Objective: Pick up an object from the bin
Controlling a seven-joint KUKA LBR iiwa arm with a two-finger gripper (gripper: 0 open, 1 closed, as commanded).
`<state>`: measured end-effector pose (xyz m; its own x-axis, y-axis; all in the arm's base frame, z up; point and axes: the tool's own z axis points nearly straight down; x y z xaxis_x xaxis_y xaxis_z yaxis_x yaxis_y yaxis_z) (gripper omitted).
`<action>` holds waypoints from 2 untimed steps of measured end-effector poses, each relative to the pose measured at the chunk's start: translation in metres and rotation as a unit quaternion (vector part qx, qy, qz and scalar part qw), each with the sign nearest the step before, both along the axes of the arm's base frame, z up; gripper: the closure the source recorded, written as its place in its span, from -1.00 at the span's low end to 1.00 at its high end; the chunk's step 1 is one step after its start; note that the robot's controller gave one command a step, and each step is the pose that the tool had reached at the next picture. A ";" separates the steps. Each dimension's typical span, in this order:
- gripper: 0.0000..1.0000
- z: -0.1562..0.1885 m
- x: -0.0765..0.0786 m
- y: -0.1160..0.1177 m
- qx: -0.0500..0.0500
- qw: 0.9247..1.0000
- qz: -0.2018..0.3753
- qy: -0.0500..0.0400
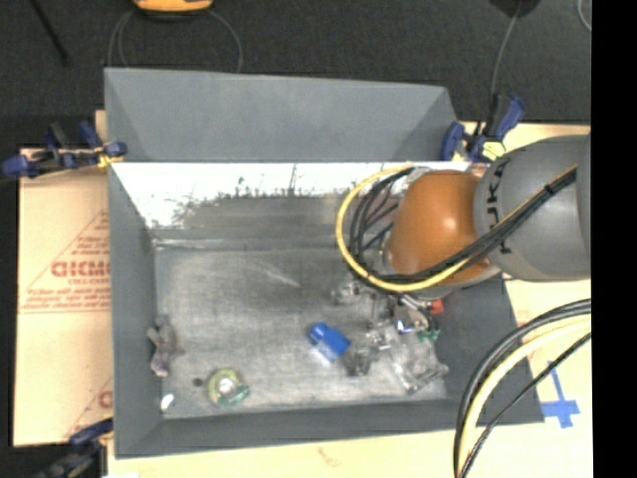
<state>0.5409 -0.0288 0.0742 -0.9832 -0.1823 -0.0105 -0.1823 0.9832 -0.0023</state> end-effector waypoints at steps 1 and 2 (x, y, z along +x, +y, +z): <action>-1.00 0.000 -0.025 0.049 0.001 1.000 -0.026 -0.003; 1.00 0.001 -0.024 0.048 0.001 1.000 -0.027 -0.001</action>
Offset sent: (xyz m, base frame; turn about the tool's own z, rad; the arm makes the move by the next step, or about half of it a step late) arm -0.0290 0.0483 -0.0042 0.0524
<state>0.5169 0.0190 0.0753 -0.9916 -0.1285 -0.0138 -0.1285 0.9917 -0.0008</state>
